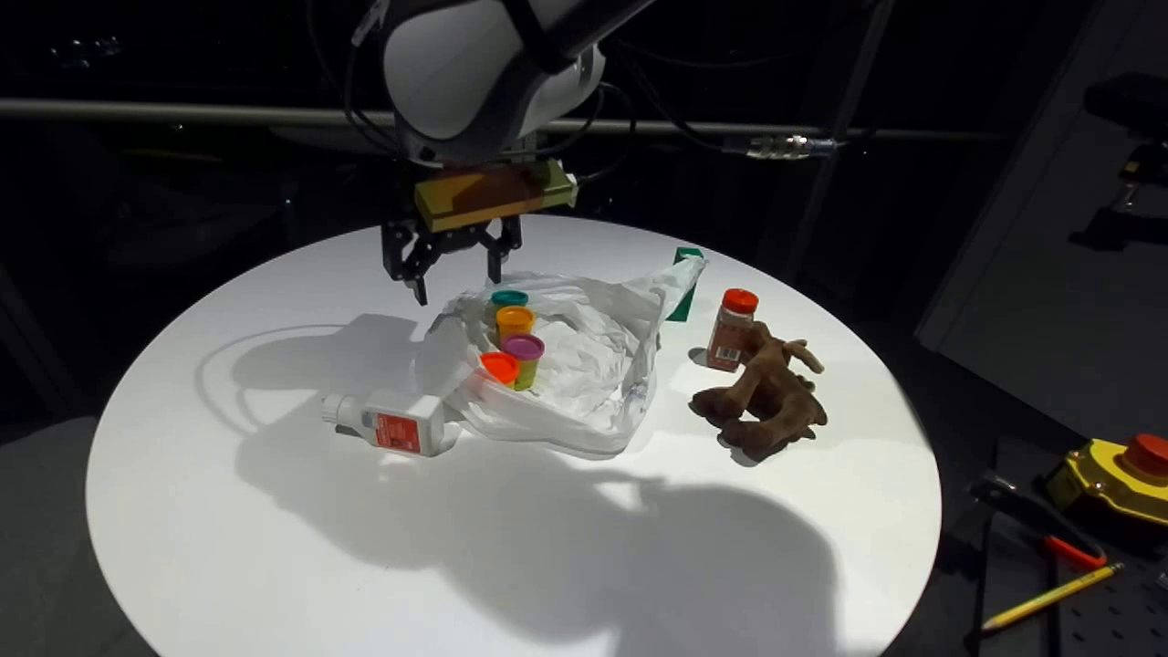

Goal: Remove the objects from the plastic and put them on the table

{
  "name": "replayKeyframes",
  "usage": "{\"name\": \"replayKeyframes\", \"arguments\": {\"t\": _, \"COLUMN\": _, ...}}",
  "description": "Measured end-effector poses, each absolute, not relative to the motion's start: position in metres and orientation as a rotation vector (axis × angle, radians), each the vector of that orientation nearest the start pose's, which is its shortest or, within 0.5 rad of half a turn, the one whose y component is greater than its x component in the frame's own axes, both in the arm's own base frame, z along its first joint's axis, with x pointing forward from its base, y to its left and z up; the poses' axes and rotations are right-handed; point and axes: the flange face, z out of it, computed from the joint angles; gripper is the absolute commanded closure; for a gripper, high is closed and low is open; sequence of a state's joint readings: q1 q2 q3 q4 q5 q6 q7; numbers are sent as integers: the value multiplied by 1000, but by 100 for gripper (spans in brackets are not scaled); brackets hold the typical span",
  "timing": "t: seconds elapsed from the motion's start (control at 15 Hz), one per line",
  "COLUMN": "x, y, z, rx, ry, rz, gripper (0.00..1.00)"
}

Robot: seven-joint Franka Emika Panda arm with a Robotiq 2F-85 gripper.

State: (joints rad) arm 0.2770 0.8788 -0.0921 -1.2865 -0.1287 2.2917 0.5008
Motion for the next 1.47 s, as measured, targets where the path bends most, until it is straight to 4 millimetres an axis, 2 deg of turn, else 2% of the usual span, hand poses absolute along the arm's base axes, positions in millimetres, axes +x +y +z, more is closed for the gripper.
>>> {"name": "replayKeyframes", "arguments": {"t": 0.2, "x": 743, "y": 148, "z": 217, "rx": -3207, "ry": 356, "rz": -351, "gripper": 0}}
{"name": "replayKeyframes", "arguments": {"t": 0.47, "x": 737, "y": 132, "z": 219, "rx": -3133, "ry": 477, "rz": -509, "gripper": 0}}
{"name": "replayKeyframes", "arguments": {"t": 0.67, "x": 727, "y": 114, "z": 220, "rx": -3094, "ry": 578, "rz": -556, "gripper": 0}}
{"name": "replayKeyframes", "arguments": {"t": 0.87, "x": 714, "y": 100, "z": 217, "rx": -3079, "ry": 675, "rz": -524, "gripper": 0}}
{"name": "replayKeyframes", "arguments": {"t": 1.13, "x": 702, "y": 91, "z": 216, "rx": -3063, "ry": 740, "rz": -471, "gripper": 0}}
{"name": "replayKeyframes", "arguments": {"t": 1.47, "x": 694, "y": 93, "z": 206, "rx": -3040, "ry": 805, "rz": -352, "gripper": 0}}
